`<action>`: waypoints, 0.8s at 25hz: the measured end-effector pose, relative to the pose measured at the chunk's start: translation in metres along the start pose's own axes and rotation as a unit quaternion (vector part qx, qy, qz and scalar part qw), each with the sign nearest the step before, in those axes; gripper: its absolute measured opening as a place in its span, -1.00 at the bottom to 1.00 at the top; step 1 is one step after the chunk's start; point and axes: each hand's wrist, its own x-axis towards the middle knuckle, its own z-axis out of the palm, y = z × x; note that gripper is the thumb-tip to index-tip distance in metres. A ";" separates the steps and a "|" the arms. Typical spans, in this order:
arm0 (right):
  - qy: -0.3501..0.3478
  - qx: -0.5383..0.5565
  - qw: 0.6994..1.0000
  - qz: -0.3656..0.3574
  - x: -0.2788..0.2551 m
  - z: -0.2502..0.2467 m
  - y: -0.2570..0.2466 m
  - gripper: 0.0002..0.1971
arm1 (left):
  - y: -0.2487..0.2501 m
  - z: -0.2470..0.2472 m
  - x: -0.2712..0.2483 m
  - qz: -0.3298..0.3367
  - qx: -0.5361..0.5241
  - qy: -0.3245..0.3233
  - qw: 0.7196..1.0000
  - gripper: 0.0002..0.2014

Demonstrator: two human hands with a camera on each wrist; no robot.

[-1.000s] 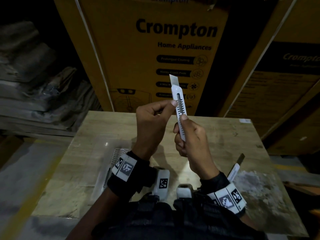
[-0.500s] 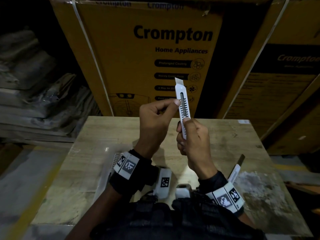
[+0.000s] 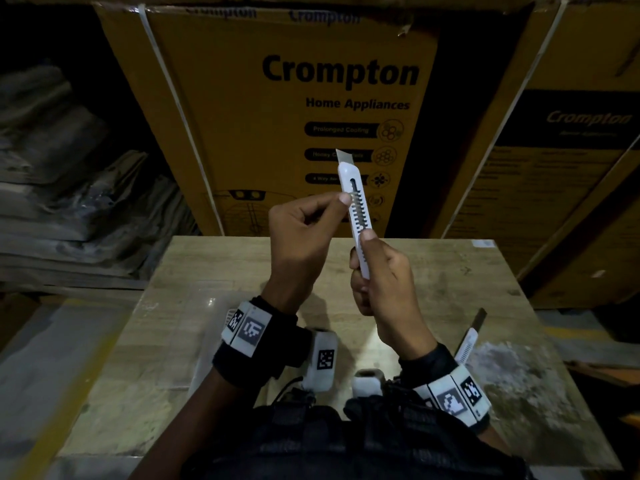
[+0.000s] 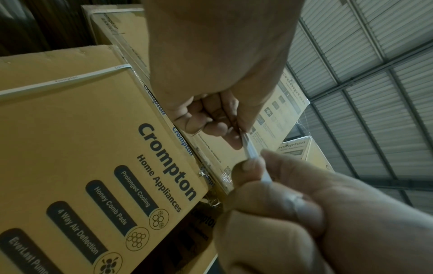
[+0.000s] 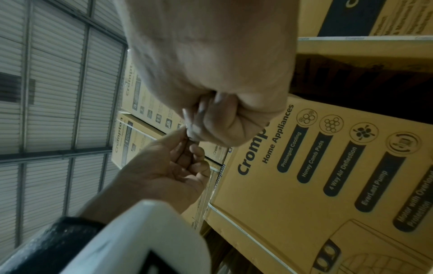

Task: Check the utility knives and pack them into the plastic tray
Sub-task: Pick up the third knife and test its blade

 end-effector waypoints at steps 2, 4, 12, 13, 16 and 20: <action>0.013 0.000 1.000 -0.013 0.000 -0.001 0.001 -0.54 | 0.000 0.002 -0.001 -0.004 0.001 -0.003 1.000 -0.89; 0.023 -0.006 0.999 -0.026 0.001 -0.001 0.003 -0.54 | -0.001 0.003 -0.001 -0.007 0.002 -0.005 1.000 -0.89; 0.056 -0.024 0.997 -0.052 0.001 -0.004 0.006 -0.56 | -0.004 0.009 -0.006 -0.027 -0.003 -0.031 0.999 -0.88; 0.052 -0.017 0.998 -0.044 0.001 -0.005 0.006 -0.56 | -0.004 0.010 -0.006 -0.027 -0.002 -0.034 0.999 -0.88; 0.021 0.012 1.000 -0.011 0.001 -0.005 0.004 -0.58 | -0.005 0.010 -0.004 -0.026 -0.004 -0.024 0.999 -0.88; -0.016 0.034 0.999 0.020 0.001 -0.005 0.003 -0.62 | -0.006 0.008 -0.001 -0.015 0.003 -0.010 1.000 -0.89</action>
